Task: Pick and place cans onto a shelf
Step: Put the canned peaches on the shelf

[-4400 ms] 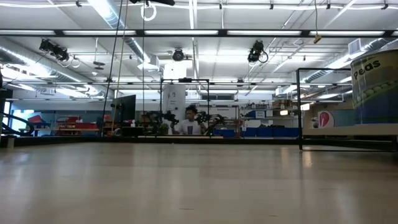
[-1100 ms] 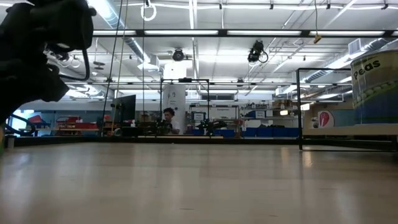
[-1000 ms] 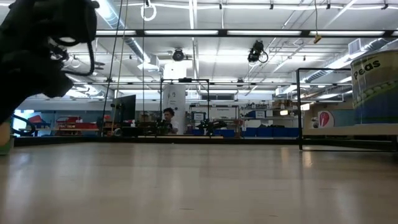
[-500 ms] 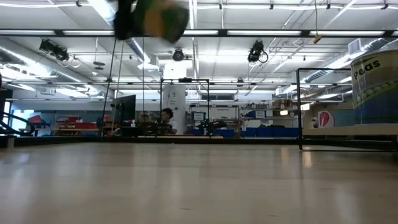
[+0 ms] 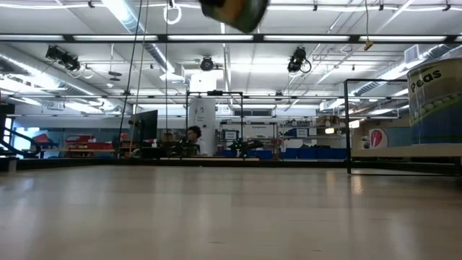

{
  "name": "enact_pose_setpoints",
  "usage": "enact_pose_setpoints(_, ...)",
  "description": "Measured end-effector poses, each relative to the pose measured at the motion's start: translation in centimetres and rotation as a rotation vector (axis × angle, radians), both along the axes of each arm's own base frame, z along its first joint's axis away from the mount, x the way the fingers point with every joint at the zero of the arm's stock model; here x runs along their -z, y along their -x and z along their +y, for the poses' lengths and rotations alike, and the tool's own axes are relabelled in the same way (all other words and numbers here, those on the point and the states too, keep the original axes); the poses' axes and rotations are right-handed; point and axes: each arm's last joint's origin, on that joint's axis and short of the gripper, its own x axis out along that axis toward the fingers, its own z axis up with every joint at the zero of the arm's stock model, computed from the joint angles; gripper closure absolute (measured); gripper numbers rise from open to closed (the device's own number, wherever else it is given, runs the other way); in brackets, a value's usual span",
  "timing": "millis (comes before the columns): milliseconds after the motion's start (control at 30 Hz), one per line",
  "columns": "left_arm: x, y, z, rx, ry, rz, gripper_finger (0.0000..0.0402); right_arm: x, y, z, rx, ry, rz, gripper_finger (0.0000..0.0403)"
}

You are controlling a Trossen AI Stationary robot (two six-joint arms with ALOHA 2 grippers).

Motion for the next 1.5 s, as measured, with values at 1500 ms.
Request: enact_pose_setpoints(1500,11.6,-8.6,2.2,-0.471,0.299,0.693,0.0088,-0.2,-1.3,-1.5,-0.198,0.088,-0.053,0.0095)
